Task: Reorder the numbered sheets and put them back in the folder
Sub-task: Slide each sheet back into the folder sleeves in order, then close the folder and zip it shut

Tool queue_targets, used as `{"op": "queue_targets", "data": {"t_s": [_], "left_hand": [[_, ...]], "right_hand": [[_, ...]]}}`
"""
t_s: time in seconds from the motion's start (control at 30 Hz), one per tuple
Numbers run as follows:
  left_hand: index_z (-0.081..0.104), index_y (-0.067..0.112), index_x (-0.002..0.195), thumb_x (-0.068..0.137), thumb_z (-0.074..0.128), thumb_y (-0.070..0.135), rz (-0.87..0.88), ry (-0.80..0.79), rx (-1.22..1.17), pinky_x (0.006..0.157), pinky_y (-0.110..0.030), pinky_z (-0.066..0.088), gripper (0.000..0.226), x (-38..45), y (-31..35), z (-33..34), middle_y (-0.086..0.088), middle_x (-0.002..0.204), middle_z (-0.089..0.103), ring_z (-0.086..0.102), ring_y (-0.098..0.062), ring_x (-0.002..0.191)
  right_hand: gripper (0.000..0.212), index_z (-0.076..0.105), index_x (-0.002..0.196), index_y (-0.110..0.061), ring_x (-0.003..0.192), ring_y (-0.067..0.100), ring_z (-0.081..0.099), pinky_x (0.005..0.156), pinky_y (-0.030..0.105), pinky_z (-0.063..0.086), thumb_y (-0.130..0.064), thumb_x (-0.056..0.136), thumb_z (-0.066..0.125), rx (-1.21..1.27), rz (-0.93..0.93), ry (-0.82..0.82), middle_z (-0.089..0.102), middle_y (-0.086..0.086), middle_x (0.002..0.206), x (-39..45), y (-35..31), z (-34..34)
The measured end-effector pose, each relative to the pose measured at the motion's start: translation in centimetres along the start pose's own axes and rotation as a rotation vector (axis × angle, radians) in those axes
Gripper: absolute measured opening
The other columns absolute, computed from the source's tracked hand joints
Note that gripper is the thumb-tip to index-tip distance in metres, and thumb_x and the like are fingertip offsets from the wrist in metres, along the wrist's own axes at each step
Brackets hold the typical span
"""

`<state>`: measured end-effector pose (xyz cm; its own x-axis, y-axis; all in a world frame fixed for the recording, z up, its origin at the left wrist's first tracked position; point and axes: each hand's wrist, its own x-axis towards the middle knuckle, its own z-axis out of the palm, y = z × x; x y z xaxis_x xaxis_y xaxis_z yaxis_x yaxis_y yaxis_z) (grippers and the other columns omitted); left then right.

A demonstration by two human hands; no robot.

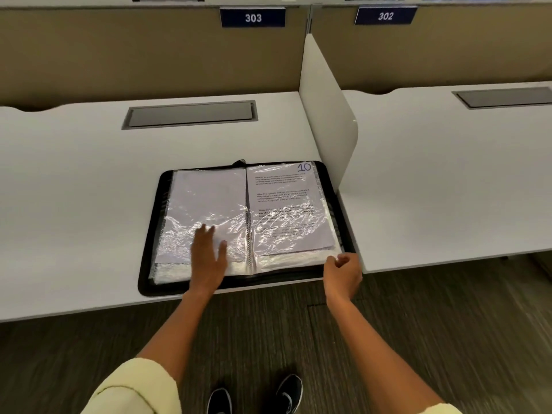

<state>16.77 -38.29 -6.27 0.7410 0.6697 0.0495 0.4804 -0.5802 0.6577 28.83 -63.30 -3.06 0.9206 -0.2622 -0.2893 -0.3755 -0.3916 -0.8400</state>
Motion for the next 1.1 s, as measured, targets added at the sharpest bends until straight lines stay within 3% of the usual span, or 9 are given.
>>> {"op": "queue_targets", "data": {"t_s": [0.13, 0.33, 0.6, 0.77, 0.87, 1.0, 1.1], "left_hand": [[0.040, 0.008, 0.144, 0.101, 0.046, 0.031, -0.262, 0.180, 0.215, 0.117, -0.056, 0.018, 0.049, 1.0, -4.0, -3.2, -0.020, 0.154, 0.030, 0.022, -0.035, 0.145], [0.035, 0.007, 0.144, 0.098, 0.049, 0.032, -0.587, 0.148, 0.221, 0.108, -0.061, 0.028, 0.053, 0.9, -5.2, -5.8, -0.025, 0.147, 0.035, 0.034, -0.045, 0.134], [0.040, 0.005, 0.140, 0.094, 0.057, 0.038, -0.581, 0.140, 0.191, 0.100, -0.057, 0.038, 0.059, -0.1, -5.6, -7.1, -0.027, 0.134, 0.048, 0.042, -0.046, 0.125], [0.037, 0.005, 0.144, 0.094, 0.059, 0.043, -0.647, 0.189, 0.018, 0.104, -0.053, 0.038, 0.066, -0.3, -6.1, -9.3, -0.028, 0.136, 0.050, 0.043, -0.045, 0.128], [0.046, 0.001, 0.139, 0.098, 0.052, 0.048, -0.718, 0.201, -0.069, 0.101, -0.047, 0.042, 0.063, -0.4, -6.3, -10.0, -0.025, 0.136, 0.052, 0.048, -0.042, 0.126], [0.062, -0.005, 0.104, 0.102, 0.045, 0.042, -0.764, 0.222, -0.159, 0.078, -0.038, 0.043, 0.050, -0.6, -7.4, -10.7, -0.025, 0.107, 0.063, 0.058, -0.038, 0.098], [0.058, 0.000, 0.080, 0.104, 0.043, 0.037, -0.749, 0.255, -0.205, 0.073, -0.036, 0.041, 0.046, -0.4, -8.5, -11.8, -0.019, 0.085, 0.060, 0.057, -0.036, 0.089]], "right_hand": [[0.030, 0.054, 0.123, -0.016, 0.115, 0.029, 0.052, 0.092, 0.045, 0.049, -0.015, 0.093, 0.061, -0.139, -0.146, 0.008, 0.053, 0.010, 0.128, 1.9, -0.1, -1.2], [0.055, 0.044, 0.145, -0.015, 0.131, 0.034, 0.046, 0.107, 0.053, 0.040, -0.044, 0.098, 0.054, -0.363, -0.214, -0.185, 0.050, 0.013, 0.144, 3.8, -0.5, -0.9], [0.075, 0.036, 0.152, -0.015, 0.134, 0.038, 0.042, 0.107, 0.053, 0.039, -0.057, 0.094, 0.056, -0.458, -0.192, -0.259, 0.048, 0.015, 0.147, 5.4, -1.3, -0.7], [0.073, 0.040, 0.149, -0.012, 0.129, 0.039, 0.046, 0.106, 0.052, 0.042, -0.053, 0.092, 0.062, -0.373, -0.178, -0.247, 0.047, 0.020, 0.141, 6.2, -1.9, -0.8], [0.064, 0.044, 0.145, -0.009, 0.124, 0.036, 0.054, 0.103, 0.049, 0.046, -0.049, 0.096, 0.057, -0.308, -0.124, -0.279, 0.054, 0.017, 0.138, 6.5, -2.5, -0.5], [0.045, 0.046, 0.139, -0.006, 0.120, 0.038, 0.056, 0.084, 0.034, 0.043, -0.032, 0.103, 0.052, -0.205, -0.005, -0.252, 0.057, 0.019, 0.133, 6.0, -2.9, 0.0], [0.039, 0.049, 0.136, -0.006, 0.120, 0.038, 0.055, 0.091, 0.041, 0.047, -0.028, 0.104, 0.050, -0.143, 0.030, -0.202, 0.057, 0.020, 0.133, 5.1, -3.1, 0.6]]}}
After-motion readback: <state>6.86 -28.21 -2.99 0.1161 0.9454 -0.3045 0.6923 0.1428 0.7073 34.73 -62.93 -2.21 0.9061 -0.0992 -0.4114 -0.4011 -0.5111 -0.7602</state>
